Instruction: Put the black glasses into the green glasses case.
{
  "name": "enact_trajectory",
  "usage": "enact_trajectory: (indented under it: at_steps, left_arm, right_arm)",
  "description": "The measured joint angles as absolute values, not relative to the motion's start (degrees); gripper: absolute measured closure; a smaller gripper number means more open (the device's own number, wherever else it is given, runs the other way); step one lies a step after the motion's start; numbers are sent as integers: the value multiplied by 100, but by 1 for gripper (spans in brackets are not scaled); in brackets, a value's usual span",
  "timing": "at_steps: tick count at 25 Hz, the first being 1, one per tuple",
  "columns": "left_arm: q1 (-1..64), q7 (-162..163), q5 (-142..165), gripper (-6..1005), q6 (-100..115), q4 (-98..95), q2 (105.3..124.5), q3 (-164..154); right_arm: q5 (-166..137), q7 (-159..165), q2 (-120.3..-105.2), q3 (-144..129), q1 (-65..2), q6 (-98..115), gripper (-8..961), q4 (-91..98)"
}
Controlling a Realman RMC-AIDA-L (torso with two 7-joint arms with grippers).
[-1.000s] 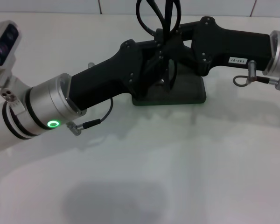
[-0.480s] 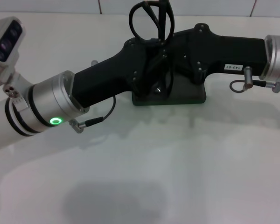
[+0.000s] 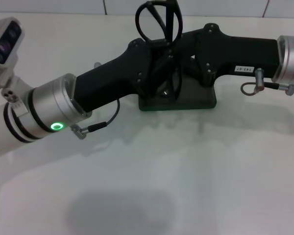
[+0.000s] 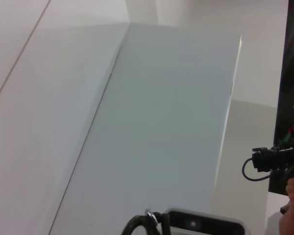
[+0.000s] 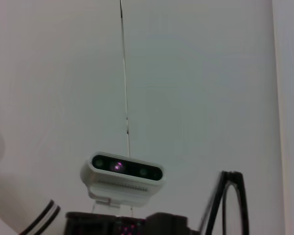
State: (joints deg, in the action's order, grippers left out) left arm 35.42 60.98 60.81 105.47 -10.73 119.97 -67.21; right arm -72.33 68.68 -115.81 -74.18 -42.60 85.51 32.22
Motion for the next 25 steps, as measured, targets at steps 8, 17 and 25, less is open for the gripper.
enact_trajectory:
  at_steps: [8, 17, 25]
  left_arm:
    - [3039, 6159, 6236, 986, 10991, -1385, 11757, -6735]
    - [2561, 6197, 7394, 986, 11438, -1908, 11311, -6740]
    - [2189, 5854, 7472, 987, 11412, -1937, 11308, -6717]
  right_arm:
    - [-8166, 7859, -11517, -7379, -4240, 8134, 837, 4159]
    - [-12445, 11249, -11574, -7754, -5352, 8266, 836, 5996]
    - [-13703, 11924, -11619, -8846, -6937, 7936, 835, 4938]
